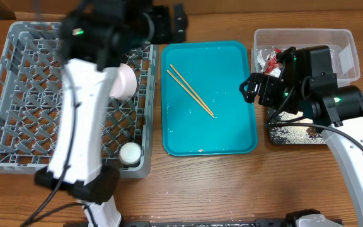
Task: Sort waste into correct bins and load items into the dishwasher
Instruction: 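Move the left gripper to the chopsticks and grasp one chopstick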
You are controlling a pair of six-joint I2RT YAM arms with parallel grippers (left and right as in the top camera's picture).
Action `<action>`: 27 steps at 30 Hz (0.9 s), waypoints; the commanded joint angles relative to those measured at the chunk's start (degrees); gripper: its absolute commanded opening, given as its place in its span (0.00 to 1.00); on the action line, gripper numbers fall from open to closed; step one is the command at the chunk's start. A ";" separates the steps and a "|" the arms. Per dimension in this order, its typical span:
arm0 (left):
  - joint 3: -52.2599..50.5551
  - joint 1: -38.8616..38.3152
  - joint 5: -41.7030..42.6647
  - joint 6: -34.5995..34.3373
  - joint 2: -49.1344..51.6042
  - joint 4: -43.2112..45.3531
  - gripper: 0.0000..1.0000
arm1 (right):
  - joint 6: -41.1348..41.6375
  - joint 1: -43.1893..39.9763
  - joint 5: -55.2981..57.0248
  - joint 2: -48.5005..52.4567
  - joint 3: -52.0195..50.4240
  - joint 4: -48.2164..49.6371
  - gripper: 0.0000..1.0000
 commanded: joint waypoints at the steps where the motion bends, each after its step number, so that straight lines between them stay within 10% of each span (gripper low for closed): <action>1: -0.85 -6.16 -8.87 -14.56 6.47 -0.96 0.99 | -0.15 -0.07 0.61 -0.17 -0.02 0.11 1.00; 9: -0.85 -14.58 -22.82 -27.10 20.02 -0.39 0.92 | -0.15 -0.07 0.61 -0.17 -0.02 0.11 1.00; 27: -0.85 -12.59 -19.65 -34.14 36.70 7.39 0.87 | -0.15 -0.09 0.61 -0.17 -0.02 0.11 1.00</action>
